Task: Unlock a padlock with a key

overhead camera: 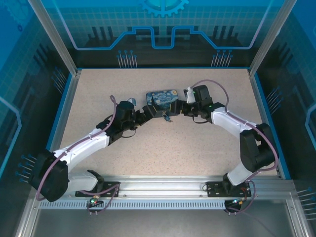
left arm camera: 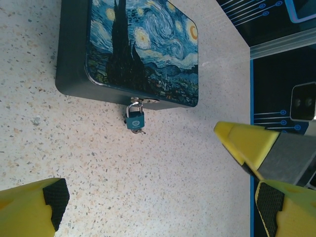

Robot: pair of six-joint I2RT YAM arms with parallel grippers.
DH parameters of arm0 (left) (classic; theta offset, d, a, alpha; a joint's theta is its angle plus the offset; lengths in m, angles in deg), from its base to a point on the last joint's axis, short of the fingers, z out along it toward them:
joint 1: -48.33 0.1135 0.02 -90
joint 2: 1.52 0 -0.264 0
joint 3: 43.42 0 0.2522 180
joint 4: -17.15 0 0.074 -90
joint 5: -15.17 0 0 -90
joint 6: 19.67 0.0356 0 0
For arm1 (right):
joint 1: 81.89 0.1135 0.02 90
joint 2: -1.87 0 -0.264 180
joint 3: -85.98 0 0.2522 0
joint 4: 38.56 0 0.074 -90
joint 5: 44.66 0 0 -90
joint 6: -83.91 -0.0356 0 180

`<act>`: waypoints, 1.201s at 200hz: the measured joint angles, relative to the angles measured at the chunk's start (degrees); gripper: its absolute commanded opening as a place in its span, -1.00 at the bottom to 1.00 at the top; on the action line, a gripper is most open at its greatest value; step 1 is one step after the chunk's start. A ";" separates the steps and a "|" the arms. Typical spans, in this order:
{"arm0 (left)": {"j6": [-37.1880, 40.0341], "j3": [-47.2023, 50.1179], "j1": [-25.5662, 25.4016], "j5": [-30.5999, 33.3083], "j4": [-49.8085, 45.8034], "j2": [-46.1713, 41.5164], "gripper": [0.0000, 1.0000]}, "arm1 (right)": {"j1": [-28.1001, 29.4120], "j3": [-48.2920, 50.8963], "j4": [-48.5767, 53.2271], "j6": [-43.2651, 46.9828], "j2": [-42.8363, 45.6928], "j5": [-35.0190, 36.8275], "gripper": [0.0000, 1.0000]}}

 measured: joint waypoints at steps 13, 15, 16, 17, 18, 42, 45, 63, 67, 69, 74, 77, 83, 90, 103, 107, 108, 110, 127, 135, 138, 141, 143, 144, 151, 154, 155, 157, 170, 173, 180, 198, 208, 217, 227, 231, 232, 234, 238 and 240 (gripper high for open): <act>0.09 -0.09 0.31 -0.15 0.02 0.81 0.98 | 0.72 1.29 0.00 1.29 -0.02 0.87 0.37; 0.09 -0.11 0.33 -0.17 0.02 0.92 0.98 | 0.79 1.46 -0.07 1.46 -0.04 0.94 0.37; 0.09 -0.11 0.37 -0.17 0.02 1.03 0.98 | 0.87 1.60 -0.07 1.57 -0.07 0.96 0.36; 0.09 -0.11 0.37 -0.20 0.02 1.07 0.98 | 0.92 1.66 -0.07 1.60 -0.09 0.96 0.36; 0.09 -0.11 0.39 -0.20 0.02 1.09 0.98 | 0.98 1.73 -0.09 1.64 -0.09 0.98 0.36; 0.09 -0.11 1.01 -0.76 0.00 2.51 0.98 | 1.95 2.84 -0.87 3.21 -2.12 1.55 0.30; 0.09 -0.11 1.16 -0.87 0.02 2.62 0.98 | 2.03 2.86 -1.11 3.30 -2.54 1.68 0.29; 0.09 -0.11 1.86 -1.33 0.02 2.80 0.98 | 2.54 2.89 -2.89 4.17 -5.35 1.62 0.21; 0.09 -0.11 1.99 -1.42 0.02 2.80 0.98 | 2.71 2.89 -3.26 4.50 -6.08 1.60 0.20; 0.09 -0.11 2.05 -1.53 0.02 2.80 0.98 | 2.78 2.89 -3.34 4.61 -6.32 1.57 0.19; 0.09 -0.11 2.27 -1.70 0.02 2.80 0.97 | 2.95 2.89 -3.78 4.92 -7.17 1.57 0.18; 0.07 -0.11 2.36 -1.75 0.02 2.80 0.98 | 3.04 2.89 -3.96 4.98 -7.56 1.57 0.18; 0.09 -0.11 2.56 -1.95 0.02 2.82 0.98 | 3.23 2.89 -4.39 5.31 -8.37 1.57 0.17; 0.07 -0.11 2.80 -2.19 0.02 2.86 0.98 | 3.37 2.89 -4.98 5.62 -9.27 1.49 0.17; 0.07 -0.17 3.23 -2.62 0.02 3.19 0.98 | 3.50 2.82 -5.70 6.25 -10.71 1.49 0.17; 0.09 -0.24 3.41 -2.73 0.02 3.39 0.98 | 3.54 2.73 -5.88 6.36 -11.10 1.49 0.17; 0.09 -0.26 3.43 -2.75 0.02 3.41 0.98 | 3.54 2.71 -5.90 6.38 -11.17 1.46 0.17; 0.09 -0.33 3.48 -2.82 0.00 3.52 0.98 | 3.54 2.67 -5.92 6.47 -11.30 1.46 0.17; 0.09 -0.55 3.93 -3.30 0.02 4.20 0.98 | 3.54 1.46 -6.45 6.99 -13.03 1.09 0.17; 0.09 -0.66 4.13 -3.58 0.00 4.48 0.98 | 3.56 0.79 -6.80 7.21 -13.81 0.94 0.17; 0.09 -0.72 4.17 -3.69 0.00 4.57 0.98 | 3.58 0.52 -6.95 7.32 -14.05 0.90 0.17; 0.09 -0.74 4.22 -3.72 0.00 4.68 0.98 | 3.58 0.28 -7.15 7.39 -14.34 0.85 0.17; 0.09 -0.76 4.26 -3.74 0.04 4.74 0.98 | 3.58 0.13 -7.21 7.41 -14.49 0.83 0.17; 0.09 -0.79 4.26 -3.76 0.04 4.76 0.98 | 3.58 0.09 -7.23 7.43 -14.53 0.83 0.17; 0.09 -0.85 4.35 -3.87 0.02 4.94 0.98 | 3.58 -0.28 -7.69 7.63 -14.93 0.68 0.17; 0.09 -0.85 4.37 -3.91 0.02 5.01 0.98 | 3.58 -0.42 -7.91 7.67 -15.08 0.63 0.17; 0.09 -0.87 4.37 -3.91 0.02 5.05 0.98 | 3.58 -0.46 -7.96 7.69 -15.10 0.63 0.17; 0.09 -0.90 4.37 -3.93 0.02 5.07 0.98 | 3.58 -0.57 -8.02 7.74 -15.19 0.61 0.17; 0.09 -1.14 4.44 -4.15 0.00 5.40 0.98 | 3.58 -1.01 -8.57 7.82 -15.61 0.44 0.17; 0.09 -1.18 4.46 -4.17 0.02 5.46 0.98 | 3.58 -1.09 -8.72 7.85 -15.69 0.42 0.17; 0.09 -1.29 4.46 -4.26 0.00 5.53 0.98 | 3.58 -1.33 -8.85 7.85 -15.91 0.22 0.17; 0.09 -1.49 4.48 -4.33 0.11 5.57 0.98 | 3.58 -2.08 -9.33 8.04 -16.85 -0.50 0.17; 0.07 -1.49 4.48 -4.35 0.09 5.60 0.98 | 3.58 -2.36 -9.64 8.11 -17.46 -1.03 0.16; 0.07 -1.49 4.50 -4.35 0.15 5.75 0.98 | 3.58 -2.51 -9.81 8.26 -18.03 -1.55 0.15; 0.07 -1.51 4.52 -4.35 0.24 6.05 0.98 | 3.58 -2.51 -9.94 8.26 -18.45 -2.36 0.13; 0.07 -1.49 4.52 -4.35 0.24 6.16 0.98 | 3.58 -2.51 -9.99 8.28 -18.56 -2.58 0.11; 0.07 -1.51 4.52 -4.35 0.24 6.21 0.98 | 3.58 -2.51 -10.01 8.28 -18.58 -2.60 0.11; 0.07 -1.49 4.52 -4.35 0.24 6.25 0.98 | 3.58 -2.51 -10.03 8.28 -18.64 -2.82 0.10; 0.07 -1.49 4.52 -4.35 0.24 6.36 0.98 | 3.58 -2.51 -10.12 8.28 -18.69 -3.04 0.08; 0.07 -1.49 4.52 -4.35 0.24 6.38 0.98 | 3.58 -2.51 -10.14 8.28 -18.73 -3.23 0.07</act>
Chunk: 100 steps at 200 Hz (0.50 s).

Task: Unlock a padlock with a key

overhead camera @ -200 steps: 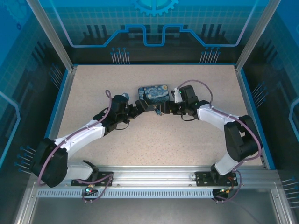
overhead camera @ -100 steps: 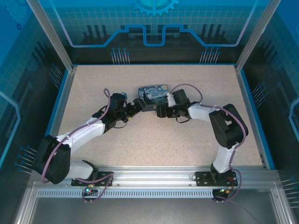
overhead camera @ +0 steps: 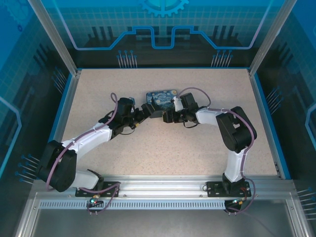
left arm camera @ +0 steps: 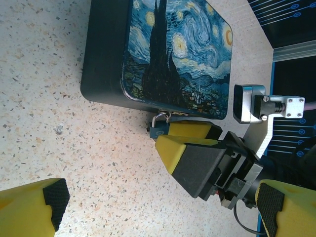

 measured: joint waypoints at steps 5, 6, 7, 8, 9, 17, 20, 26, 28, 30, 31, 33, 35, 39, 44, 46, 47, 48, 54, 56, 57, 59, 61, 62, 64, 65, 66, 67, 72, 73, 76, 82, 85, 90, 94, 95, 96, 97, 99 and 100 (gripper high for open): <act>0.00 -0.02 0.00 0.00 0.00 0.09 0.98 | 0.00 0.00 -0.07 -0.04 0.00 -0.31 0.05; 0.00 0.00 0.00 0.00 0.02 0.11 0.98 | 0.00 0.00 -0.09 -0.02 0.00 -0.39 0.04; 0.00 0.00 0.00 0.00 0.02 0.11 0.98 | 0.00 0.00 -0.09 0.00 0.00 -0.46 0.04; 0.00 0.00 0.00 0.00 0.02 0.13 0.98 | 0.00 0.00 -0.11 0.00 0.00 -0.50 0.03; 0.00 0.00 0.00 0.00 0.04 0.15 0.98 | 0.00 0.00 -0.20 0.02 0.00 -0.63 0.03; -0.02 0.00 0.00 0.00 0.17 0.20 0.98 | 0.00 0.02 -0.48 -0.02 0.00 -0.96 0.02; -0.02 0.00 0.00 0.00 0.20 0.22 0.98 | 0.00 0.04 -0.66 -0.04 0.00 -1.09 0.00; -0.02 0.00 0.00 0.00 0.24 0.22 0.98 | 0.00 0.11 -0.92 -0.04 0.00 -1.31 -0.03; -0.02 0.00 0.00 0.00 0.24 0.24 0.98 | 0.00 0.13 -1.05 0.00 0.00 -1.40 -0.05; -0.04 0.00 0.00 0.00 0.24 0.26 0.98 | 0.00 0.15 -1.11 -0.02 0.00 -1.49 -0.05; -0.04 0.00 0.00 0.00 0.24 0.26 0.98 | 0.00 0.15 -1.16 -0.09 0.00 -1.53 -0.06; -0.04 0.00 0.00 0.00 0.24 0.26 0.98 | 0.00 0.17 -1.20 -0.04 0.00 -1.60 -0.06; -0.04 0.00 0.00 0.00 0.26 0.28 0.98 | 0.00 0.20 -1.27 -0.02 0.00 -1.73 -0.06; -0.07 -0.02 0.00 -0.02 0.28 0.33 0.98 | 0.00 0.28 -1.44 -0.07 0.00 -1.75 -0.07; -0.09 -0.02 0.00 -0.02 0.35 0.39 0.98 | 0.00 0.42 -1.64 -0.07 0.00 -1.84 -0.07; -0.11 0.00 0.00 -0.04 0.39 0.42 0.98 | 0.00 0.46 -1.66 -0.04 0.00 -1.88 -0.08; -0.13 0.00 0.00 -0.02 0.39 0.44 0.98 | 0.00 0.46 -1.66 -0.04 0.00 -1.92 -0.08; -0.15 -0.02 0.00 -0.04 0.42 0.48 0.98 | 0.00 0.48 -1.66 -0.04 0.00 -1.92 -0.08; -0.24 0.00 0.00 -0.13 0.61 0.59 0.98 | 0.00 0.55 -1.66 -0.04 0.00 -1.92 -0.09; -0.24 0.00 0.00 -0.22 0.63 0.63 0.98 | 0.00 0.55 -1.66 -0.07 0.00 -1.90 -0.09; -0.26 0.00 0.00 -0.24 0.66 0.68 0.98 | 0.00 0.55 -1.66 -0.04 0.00 -1.92 -0.09; -0.28 -0.02 0.00 -0.26 0.68 0.70 0.98 | 0.00 0.57 -1.64 -0.07 0.00 -1.90 -0.11; -0.35 0.00 0.00 -0.31 0.72 0.74 0.98 | 0.00 0.59 -1.66 -0.04 0.00 -1.90 -0.11; -0.39 0.00 0.00 -0.33 0.72 0.76 0.98 | 0.00 0.59 -1.66 -0.04 0.00 -1.90 -0.11; -0.48 0.00 0.00 -0.37 0.74 0.81 0.98 | 0.00 0.59 -1.64 -0.07 0.00 -1.90 -0.11; -0.48 0.00 0.00 -0.39 0.72 0.81 0.98 | 0.00 0.59 -1.64 -0.07 0.00 -1.90 -0.11; -0.48 0.00 0.00 -0.42 0.72 0.83 0.98 | 0.00 0.59 -1.66 -0.07 0.00 -1.90 -0.12; -0.48 0.00 0.00 -0.42 0.74 0.83 0.98 | 0.00 0.59 -1.66 -0.07 0.00 -1.90 -0.12; -0.63 0.00 0.00 -0.44 0.76 0.92 0.98 | 0.00 0.59 -1.70 -0.09 0.00 -1.88 -0.12; -0.63 0.00 0.00 -0.46 0.76 0.92 0.98 | 0.00 0.59 -1.70 -0.07 0.00 -1.88 -0.13; -0.66 -0.02 0.00 -0.46 0.83 0.94 0.98 | 0.00 0.59 -1.70 -0.07 -0.02 -1.88 -0.13; -0.68 0.00 0.00 -0.48 0.94 0.98 0.98 | 0.00 0.59 -1.68 -0.07 -0.04 -1.88 -0.13; -0.68 0.00 0.00 -0.48 1.01 1.01 0.98 | 0.00 0.59 -1.68 -0.07 -0.04 -1.86 -0.13; -0.68 0.00 0.00 -0.52 1.18 1.01 0.98 | 0.00 0.59 -1.68 -0.07 -0.09 -1.77 -0.14; -0.68 0.00 0.00 -0.61 1.31 1.03 0.98 | 0.00 0.59 -1.68 -0.07 -0.11 -1.73 -0.14; -0.68 0.00 0.00 -0.63 1.36 1.01 0.98 | 0.00 0.59 -1.68 -0.07 -0.13 -1.70 -0.15; -0.68 0.00 0.00 -0.63 1.38 1.03 0.98 | 0.00 0.59 -1.68 -0.07 -0.15 -1.70 -0.15; -0.68 0.00 0.00 -0.66 1.40 1.03 0.98 | 0.00 0.59 -1.68 -0.07 -0.15 -1.70 -0.15; -0.68 0.00 0.00 -0.66 1.46 1.03 0.98 | 0.00 0.59 -1.68 -0.07 -0.15 -1.68 -0.15; -0.68 0.00 0.00 -0.66 1.49 1.03 0.98 | 0.00 0.59 -1.68 -0.07 -0.17 -1.68 -0.15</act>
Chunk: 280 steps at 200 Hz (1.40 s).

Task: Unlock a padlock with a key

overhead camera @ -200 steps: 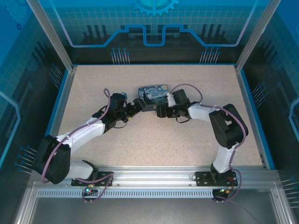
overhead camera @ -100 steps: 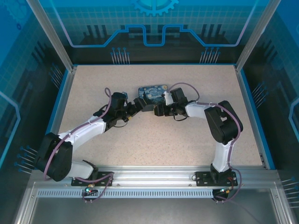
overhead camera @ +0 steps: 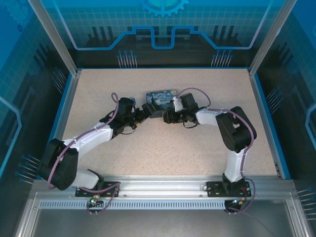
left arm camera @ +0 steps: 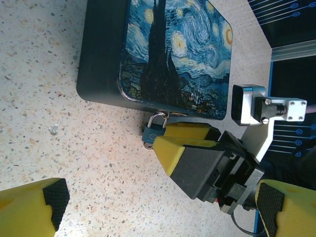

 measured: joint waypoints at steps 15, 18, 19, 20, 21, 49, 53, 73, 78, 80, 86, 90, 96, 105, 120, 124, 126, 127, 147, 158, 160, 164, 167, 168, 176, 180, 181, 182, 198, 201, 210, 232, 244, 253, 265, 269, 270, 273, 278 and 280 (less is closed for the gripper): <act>0.00 -0.02 0.02 -0.15 0.31 0.00 0.98 | 0.00 0.00 0.00 0.00 -0.33 0.04 -0.16; 0.00 0.00 0.04 -0.17 0.35 0.00 0.98 | 0.00 0.00 0.00 0.00 -0.39 0.04 -0.16; 0.00 0.00 0.04 -0.17 0.35 0.00 0.98 | 0.00 0.00 0.02 0.00 -0.42 0.04 -0.16; 0.00 0.00 0.04 -0.17 0.39 0.00 0.98 | 0.00 0.00 0.02 0.00 -0.46 0.07 -0.16; 0.00 0.00 0.04 -0.17 0.39 0.00 0.98 | 0.00 0.00 0.02 0.00 -0.48 0.07 -0.17; 0.00 0.00 0.04 -0.20 0.46 0.15 0.98 | 0.00 0.00 0.24 0.11 -1.44 0.79 -0.20; 0.00 0.00 0.04 -0.20 0.50 0.28 0.98 | 0.00 0.00 0.15 0.24 -1.49 0.94 -0.20; -0.02 0.00 0.04 -0.20 0.74 1.11 0.98 | 0.02 -0.02 0.17 0.39 -1.51 1.38 -0.25; -0.02 -0.02 0.04 -0.20 0.83 1.36 0.98 | 0.02 -0.02 0.20 0.46 -1.53 1.51 -0.26; -0.04 -0.02 0.04 -0.20 0.87 1.44 0.98 | 0.02 -0.02 0.20 0.46 -1.53 1.51 -0.27; -0.04 -0.02 0.04 -0.22 0.96 1.70 0.98 | 0.02 -0.02 0.17 0.48 -1.53 1.55 -0.29; -0.09 -0.02 0.04 -0.22 1.05 1.81 0.98 | 0.02 -0.02 0.17 0.57 -1.53 1.64 -0.29; -0.20 -0.02 0.04 -0.22 1.11 2.01 0.98 | 0.04 -0.02 0.17 0.68 -1.55 1.73 -0.31; -0.24 -0.07 0.04 -0.22 1.29 2.29 0.98 | 0.04 -0.02 0.17 0.76 -1.60 1.95 -0.32; -0.35 -0.42 0.04 -0.24 1.31 2.69 0.98 | 0.07 -0.02 0.17 0.92 -1.60 2.19 -0.39; -0.35 -0.48 0.04 -0.24 1.31 2.78 0.98 | 0.07 -0.02 0.17 1.05 -1.60 2.19 -0.42; -0.37 -0.55 0.04 -0.24 1.31 2.78 0.98 | 0.07 -0.02 0.17 1.01 -1.60 2.21 -0.43; -0.37 -0.55 0.04 -0.24 1.31 2.78 0.98 | 0.07 -0.02 0.17 1.01 -1.60 2.23 -0.44; -0.39 -0.90 0.04 -0.26 1.53 2.80 0.98 | 0.07 -0.02 0.20 1.07 -1.60 2.56 -0.54; -0.39 -0.92 0.04 -0.24 1.73 2.80 0.98 | 0.07 -0.02 0.20 1.11 -1.60 2.58 -0.58; -0.39 -0.92 0.04 -0.26 1.73 2.80 0.98 | 0.07 -0.02 0.22 1.07 -1.60 2.60 -0.58; -0.39 -0.94 0.04 -0.26 1.73 2.80 0.98 | 0.07 -0.02 0.20 1.11 -1.60 2.58 -0.59; -0.39 -0.96 0.04 -0.24 1.73 2.80 0.98 | 0.07 -0.02 0.22 1.07 -1.60 2.60 -0.61; -0.39 -0.96 0.04 -0.26 1.73 2.80 0.98 | 0.07 -0.02 0.22 1.09 -1.60 2.60 -0.62; -0.39 -0.96 0.04 -0.24 1.73 2.80 0.98 | 0.07 -0.02 0.22 1.09 -1.60 2.58 -0.65; -0.39 -0.96 0.04 -0.26 1.73 2.80 0.98 | 0.07 -0.02 0.22 1.07 -1.60 2.58 -0.68; -0.39 -0.96 0.04 -0.26 1.73 2.80 0.98 | 0.07 -0.02 0.22 1.09 -1.60 2.58 -0.68; -0.39 -0.96 0.04 -0.24 1.73 2.80 0.98 | 0.07 -0.02 0.22 1.11 -1.60 2.58 -0.68; -0.37 -0.96 0.04 -0.24 1.73 2.80 0.98 | 0.13 -0.04 0.31 1.11 -1.60 2.60 -0.74; -0.37 -0.96 0.04 -0.24 1.73 2.80 0.98 | 0.13 -0.07 0.37 1.07 -1.60 2.60 -0.74; -0.33 -1.05 0.04 -0.22 1.68 2.80 0.98 | 0.13 -0.11 0.52 1.11 -1.57 2.60 -0.81; 0.24 -2.21 0.04 -0.09 0.96 2.99 0.98 | 0.15 -0.20 1.22 0.85 -1.38 3.08 -0.95; 1.05 -3.37 0.04 0.52 -0.22 3.02 0.98 | 0.15 -0.22 1.88 0.81 -1.16 3.54 -1.00; 1.97 -4.63 0.04 1.42 -1.60 3.08 0.98 | 0.15 -0.26 2.49 0.46 -0.96 4.02 -1.00; 3.41 -6.56 0.04 2.97 -3.54 3.43 0.98 | 0.15 -0.59 3.52 -0.07 -0.81 4.33 -1.00; 3.91 -7.19 0.04 3.48 -4.17 3.61 0.98 | 0.15 -0.70 3.82 -0.24 -0.76 4.46 -1.00; 4.15 -7.45 0.04 3.65 -4.42 3.67 0.98 | 0.17 -0.72 3.89 -0.28 -0.74 4.48 -1.00; 4.59 -7.93 0.04 4.11 -4.94 3.80 0.98 | 0.15 -0.76 4.09 -0.48 -0.70 4.55 -1.00; 5.25 -8.72 0.04 4.90 -5.70 4.07 0.98 | 0.15 -0.85 4.39 -0.74 -0.66 4.59 -1.00; 5.68 -9.11 0.04 5.25 -6.12 4.20 0.98 | 0.15 -0.87 4.57 -0.92 -0.61 4.66 -1.00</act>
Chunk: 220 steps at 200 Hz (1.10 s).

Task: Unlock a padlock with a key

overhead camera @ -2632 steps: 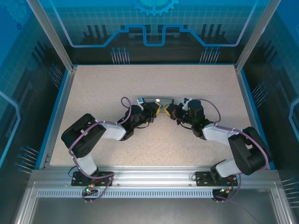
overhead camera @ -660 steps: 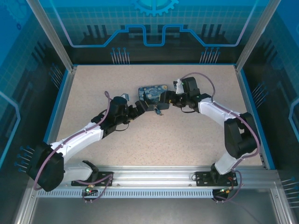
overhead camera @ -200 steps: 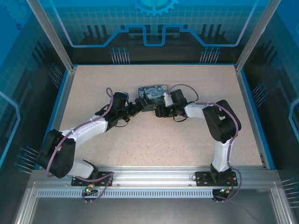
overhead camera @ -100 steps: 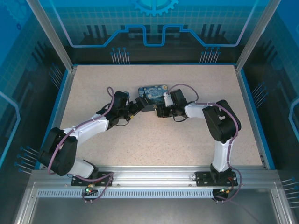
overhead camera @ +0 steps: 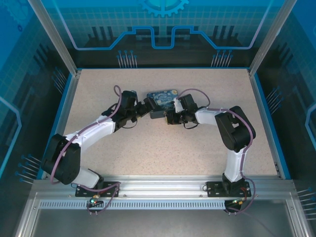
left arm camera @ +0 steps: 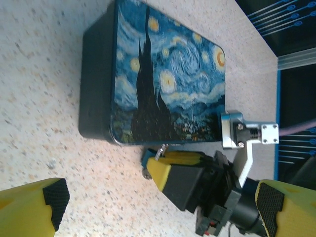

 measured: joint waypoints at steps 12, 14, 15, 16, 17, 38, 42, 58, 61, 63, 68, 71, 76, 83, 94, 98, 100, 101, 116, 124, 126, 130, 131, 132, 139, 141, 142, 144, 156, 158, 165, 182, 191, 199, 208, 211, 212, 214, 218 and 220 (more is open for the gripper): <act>1.66 -1.95 0.00 1.99 -1.95 0.90 0.98 | 0.02 -0.13 0.83 -0.83 0.26 0.37 -1.00; 1.95 -2.25 0.00 2.36 -2.29 1.09 0.98 | 0.02 -0.15 0.94 -0.94 0.33 0.44 -1.00; 2.01 -2.38 0.00 2.45 -2.40 1.16 0.98 | 0.02 -0.15 1.03 -1.01 0.33 0.46 -1.00; 2.10 -2.51 0.00 2.58 -2.51 1.22 0.98 | 0.02 -0.17 1.09 -1.05 0.35 0.48 -1.00; 2.29 -2.73 0.00 2.86 -2.71 1.36 0.98 | 0.02 -0.22 1.25 -1.20 0.37 0.55 -1.00; 5.27 -5.92 0.00 5.95 -5.55 4.24 0.98 | 0.09 -0.74 2.86 -2.58 0.66 1.01 -1.00; 6.03 -6.54 0.00 6.56 -6.05 4.94 0.98 | 0.13 -0.85 3.21 -2.82 0.68 1.18 -1.00; 8.24 -9.20 0.00 8.59 -8.20 8.00 0.98 | 0.26 -1.16 4.04 -3.56 0.79 1.46 -1.00; 8.66 -9.62 0.00 8.83 -8.50 8.46 0.98 | 0.26 -1.22 4.20 -3.67 0.81 1.51 -1.00; 9.01 -10.01 0.00 9.03 -8.72 8.90 0.98 | 0.26 -1.25 4.26 -3.69 0.81 1.55 -1.00; 9.55 -10.86 0.00 9.49 -9.18 9.90 0.98 | 0.28 -1.29 4.44 -3.78 0.83 1.64 -1.00; 9.88 -11.43 0.00 9.77 -9.42 10.49 0.98 | 0.28 -1.31 4.55 -3.85 0.87 1.70 -1.00; 10.60 -12.35 0.00 10.16 -9.94 11.52 0.98 | 0.28 -1.42 4.81 -3.89 0.87 1.86 -1.00; 11.26 -13.55 0.00 10.67 -10.56 12.87 0.98 | 0.28 -1.60 5.18 -3.91 0.90 1.97 -1.00; 12.55 -15.43 0.00 11.41 -11.50 14.97 0.98 | 0.28 -1.66 5.55 -3.93 0.94 2.16 -1.00; 12.85 -16.06 0.00 11.67 -11.76 15.65 0.98 | 0.28 -1.70 5.73 -3.96 0.98 2.29 -1.00; 13.16 -16.41 0.00 11.80 -11.93 16.09 0.98 | 0.28 -1.73 5.79 -4.02 0.98 2.32 -1.00; 13.27 -16.52 0.00 11.82 -11.96 16.22 0.98 | 0.28 -1.73 5.81 -4.07 1.01 2.32 -1.00; 14.45 -18.53 0.00 12.74 -12.81 18.62 0.98 | 0.28 -1.81 6.27 -4.28 1.11 2.47 -1.00; 15.10 -19.28 0.00 13.07 -13.18 19.71 0.98 | 0.28 -1.84 6.38 -4.37 1.14 2.47 -1.00; 15.19 -19.45 0.00 13.16 -13.22 20.00 0.98 | 0.28 -1.84 6.40 -4.44 1.18 2.45 -1.00; 15.45 -19.65 0.00 13.27 -13.31 20.35 0.98 | 0.28 -1.84 6.45 -4.55 1.20 2.45 -1.00; 15.50 -19.69 0.00 13.29 -13.31 20.44 0.98 | 0.28 -1.84 6.47 -4.57 1.20 2.43 -1.00; 15.56 -19.74 0.00 13.31 -13.40 20.61 0.98 | 0.28 -1.84 6.49 -4.59 1.20 2.43 -1.00; 15.87 -19.87 0.00 13.42 -13.64 21.09 0.98 | 0.28 -1.84 6.67 -4.85 1.31 2.38 -1.00; 16.00 -19.87 0.00 13.49 -13.66 21.24 0.98 | 0.28 -1.84 6.71 -4.94 1.33 2.36 -1.00; 16.04 -19.87 0.00 13.55 -13.75 21.31 0.98 | 0.28 -1.84 6.73 -4.96 1.38 2.36 -1.00; 16.11 -19.87 0.00 13.57 -13.84 21.38 0.98 | 0.28 -1.84 6.80 -5.01 1.40 2.36 -1.00; 16.65 -19.87 0.00 13.75 -14.62 21.90 0.98 | 0.26 -1.84 6.95 -5.46 1.53 2.23 -1.00; 16.65 -19.87 0.00 13.75 -14.73 21.94 0.98 | 0.26 -1.84 6.99 -5.62 1.53 2.19 -1.00; 16.85 -19.87 -0.02 13.75 -15.06 22.12 0.98 | 0.24 -1.84 7.04 -5.90 1.62 1.95 -1.00; 16.87 -19.87 -0.26 13.75 -15.39 22.38 0.98 | 0.11 -1.84 7.08 -7.10 1.79 1.16 -1.00; 16.87 -19.87 -0.39 13.75 -15.41 22.47 0.98 | -0.04 -1.84 7.04 -7.82 1.86 0.59 -1.00; 16.87 -19.80 -0.59 13.75 -15.39 22.56 0.98 | -0.15 -1.84 7.02 -8.52 1.97 0.04 -1.00; 16.85 -19.69 -0.83 13.75 -15.39 22.62 0.98 | -0.31 -1.84 6.99 -9.35 2.08 -0.63 -1.00; 16.83 -19.67 -0.90 13.75 -15.39 22.67 0.98 | -0.37 -1.84 6.95 -9.60 2.10 -0.79 -1.00; 16.83 -19.65 -0.94 13.75 -15.39 22.69 0.98 | -0.39 -1.84 6.95 -9.70 2.12 -0.83 -1.00; 16.83 -19.63 -1.01 13.75 -15.34 22.69 0.98 | -0.44 -1.84 6.93 -9.86 2.12 -0.96 -1.00; 16.81 -19.58 -1.11 13.77 -15.28 22.71 0.97 | -0.48 -1.84 6.86 -10.23 2.16 -1.25 -1.00; 16.81 -19.54 -1.14 13.79 -15.28 22.71 0.98 | -0.52 -1.81 6.86 -10.36 2.16 -1.33 -1.00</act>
